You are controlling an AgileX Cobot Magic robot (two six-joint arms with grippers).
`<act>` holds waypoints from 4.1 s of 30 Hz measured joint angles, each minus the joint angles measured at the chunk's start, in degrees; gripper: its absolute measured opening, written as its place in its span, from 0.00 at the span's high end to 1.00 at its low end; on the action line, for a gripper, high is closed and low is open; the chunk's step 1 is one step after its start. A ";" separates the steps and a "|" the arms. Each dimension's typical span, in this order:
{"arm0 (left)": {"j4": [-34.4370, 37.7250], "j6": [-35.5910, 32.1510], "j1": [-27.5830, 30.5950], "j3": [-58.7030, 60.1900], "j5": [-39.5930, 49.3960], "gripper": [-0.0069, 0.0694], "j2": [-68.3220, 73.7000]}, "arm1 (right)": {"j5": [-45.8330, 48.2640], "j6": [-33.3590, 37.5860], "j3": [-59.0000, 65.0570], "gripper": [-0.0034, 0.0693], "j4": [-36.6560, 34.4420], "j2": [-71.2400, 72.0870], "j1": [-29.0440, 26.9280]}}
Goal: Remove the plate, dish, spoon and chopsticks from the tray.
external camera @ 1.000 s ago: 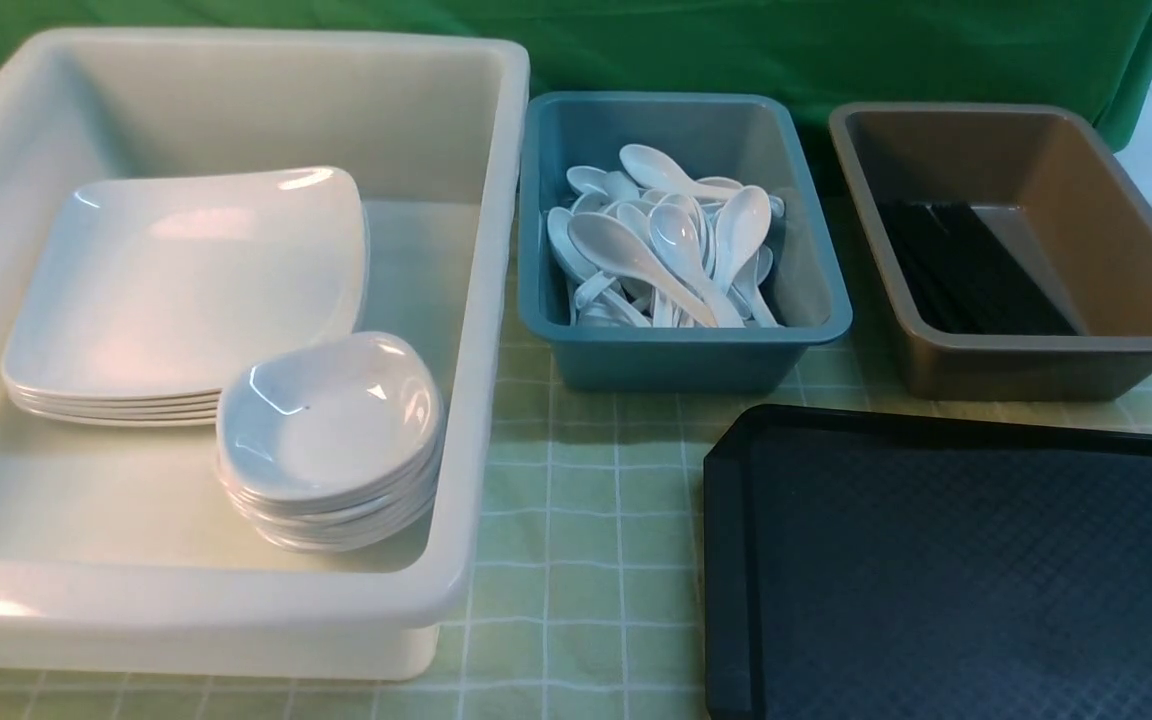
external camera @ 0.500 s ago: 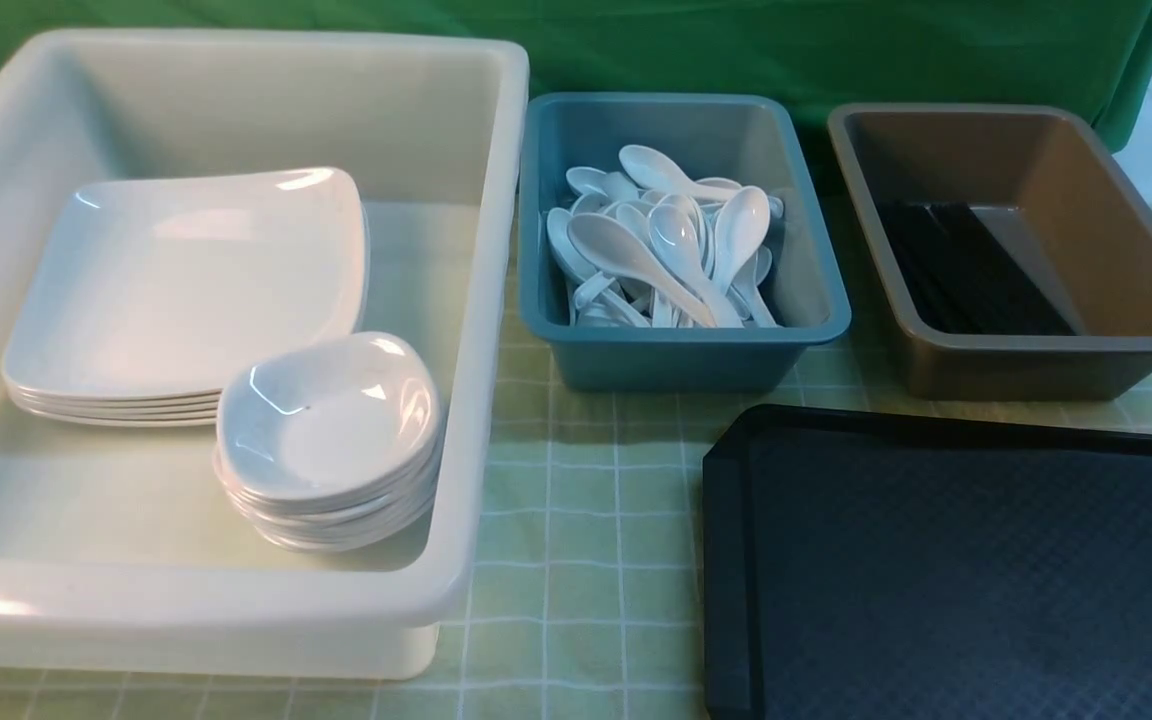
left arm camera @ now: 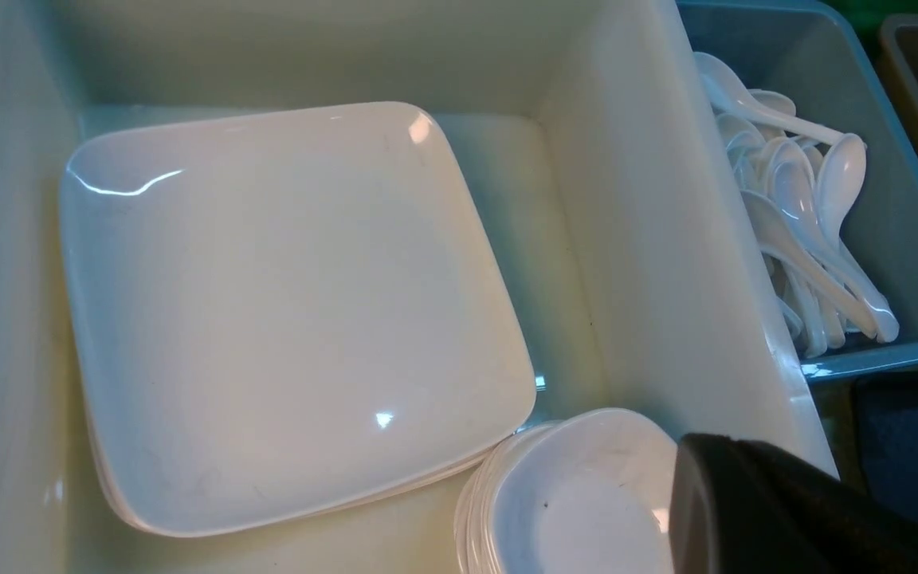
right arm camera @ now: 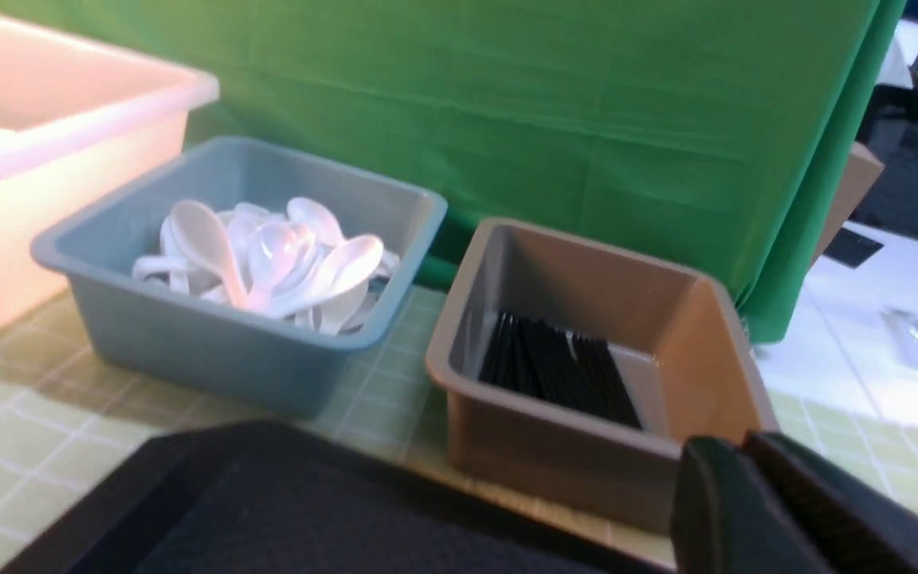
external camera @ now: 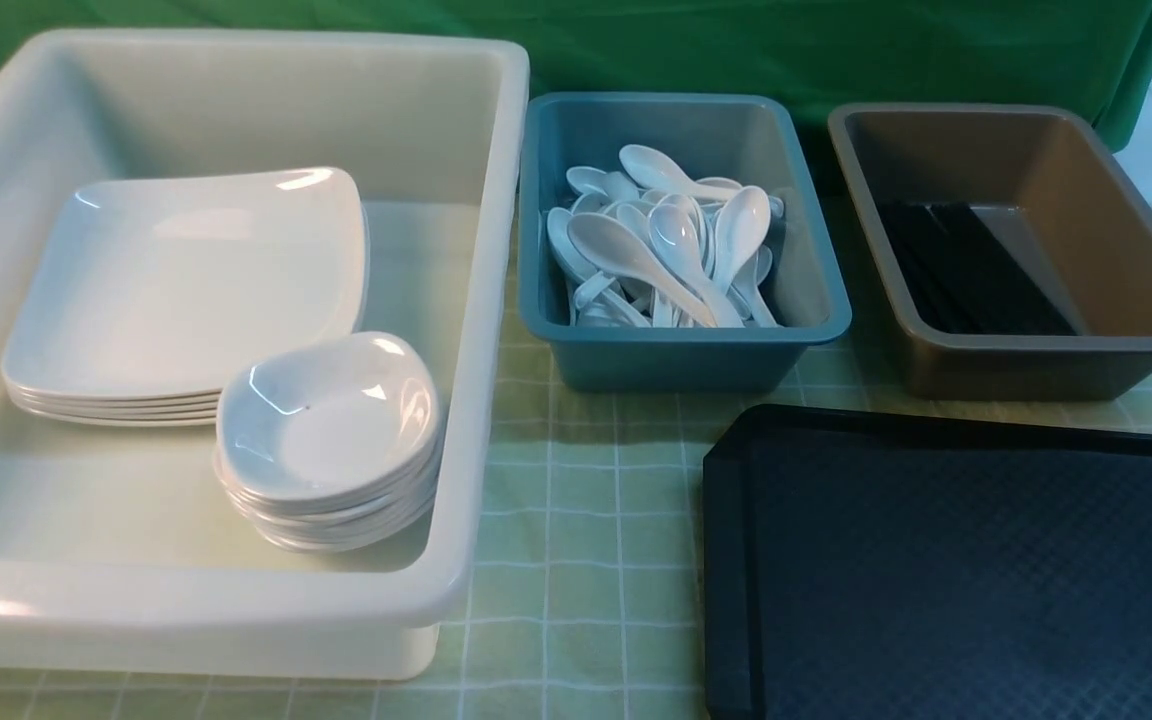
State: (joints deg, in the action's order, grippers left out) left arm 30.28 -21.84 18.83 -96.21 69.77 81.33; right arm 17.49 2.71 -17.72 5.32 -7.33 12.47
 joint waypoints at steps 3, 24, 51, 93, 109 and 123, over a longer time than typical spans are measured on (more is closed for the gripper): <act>0.00 0.07 0.00 0.00 0.00 0.93 0.00 | 0.35 0.00 0.31 0.88 -0.01 0.00 0.00; -0.06 -0.52 0.00 0.05 -0.02 0.93 0.00 | -0.01 0.00 15.15 0.80 -0.11 6.74 -5.49; -0.23 -0.03 0.00 41.05 -0.09 0.93 -37.24 | -4.32 0.00 18.08 0.73 -0.11 7.19 -9.85; 0.36 -0.99 0.00 60.25 -33.13 0.93 -63.06 | -4.32 0.00 18.08 0.63 -0.11 7.19 -9.85; -18.30 12.39 -7.05 86.22 -56.64 0.93 -72.89 | -4.32 -0.12 18.08 0.62 -0.11 7.19 -9.85; -29.75 25.04 -14.42 96.56 -57.64 0.93 -81.23 | -4.32 -0.19 18.08 0.62 -0.11 7.23 -9.85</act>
State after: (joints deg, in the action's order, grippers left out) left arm 0.53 3.20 4.41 0.35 12.13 0.11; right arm 13.17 2.52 0.36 5.20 -0.10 2.62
